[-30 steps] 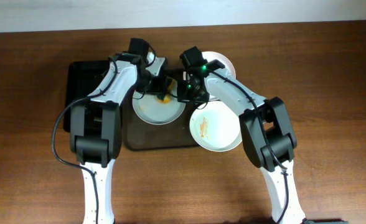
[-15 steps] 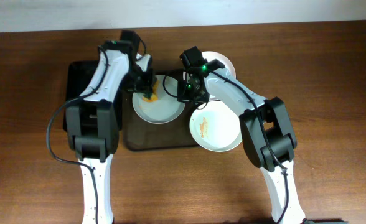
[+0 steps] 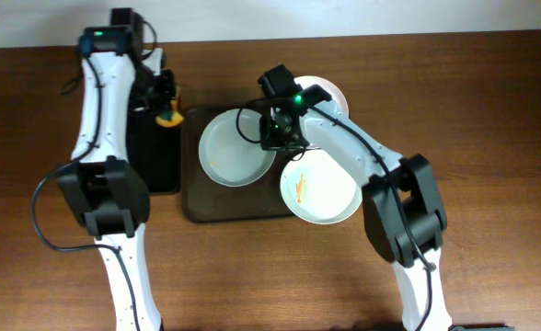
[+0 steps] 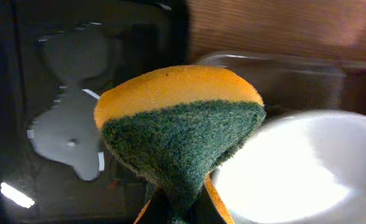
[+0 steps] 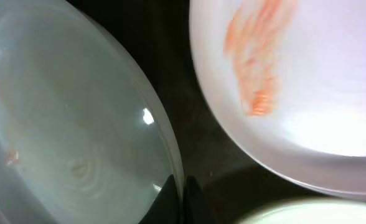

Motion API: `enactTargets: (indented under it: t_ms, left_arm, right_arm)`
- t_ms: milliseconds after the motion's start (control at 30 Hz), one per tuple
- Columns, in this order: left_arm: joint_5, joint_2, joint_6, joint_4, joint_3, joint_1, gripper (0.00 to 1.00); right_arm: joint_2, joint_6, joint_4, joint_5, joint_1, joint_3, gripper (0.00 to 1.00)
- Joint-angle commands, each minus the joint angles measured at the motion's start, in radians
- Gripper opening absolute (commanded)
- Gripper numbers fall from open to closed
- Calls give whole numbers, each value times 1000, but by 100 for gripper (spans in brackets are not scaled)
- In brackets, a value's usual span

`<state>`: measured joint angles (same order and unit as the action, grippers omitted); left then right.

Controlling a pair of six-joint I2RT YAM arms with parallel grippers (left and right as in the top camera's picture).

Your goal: Clean dirty plates on tray and stack at the side

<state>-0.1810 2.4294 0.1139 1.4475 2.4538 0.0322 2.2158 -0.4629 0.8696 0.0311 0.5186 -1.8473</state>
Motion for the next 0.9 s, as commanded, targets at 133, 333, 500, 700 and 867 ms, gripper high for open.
enactTargets:
  t_ms: [133,333,500,700,867]
  left_arm:
    - [7,-9,-10,1,18,6,1]
    - [6,-8,-10,2,18,6,1]
    - [6,-7,-10,5,17,6,1]
    - [6,-7,-10,9,17,6,1]
    - [6,-6,-10,9,17,6,1]
  right_arm:
    - [-117,-26,40,-608,186,2,4]
    - [-117,-91,48,-973,315,2,4]
    - [-117,-158,52,-1190,387,2,4]
    - [-117,-225,63,-1254,403,2,4]
    - [-117,-257,53,-1361,404,2,4]
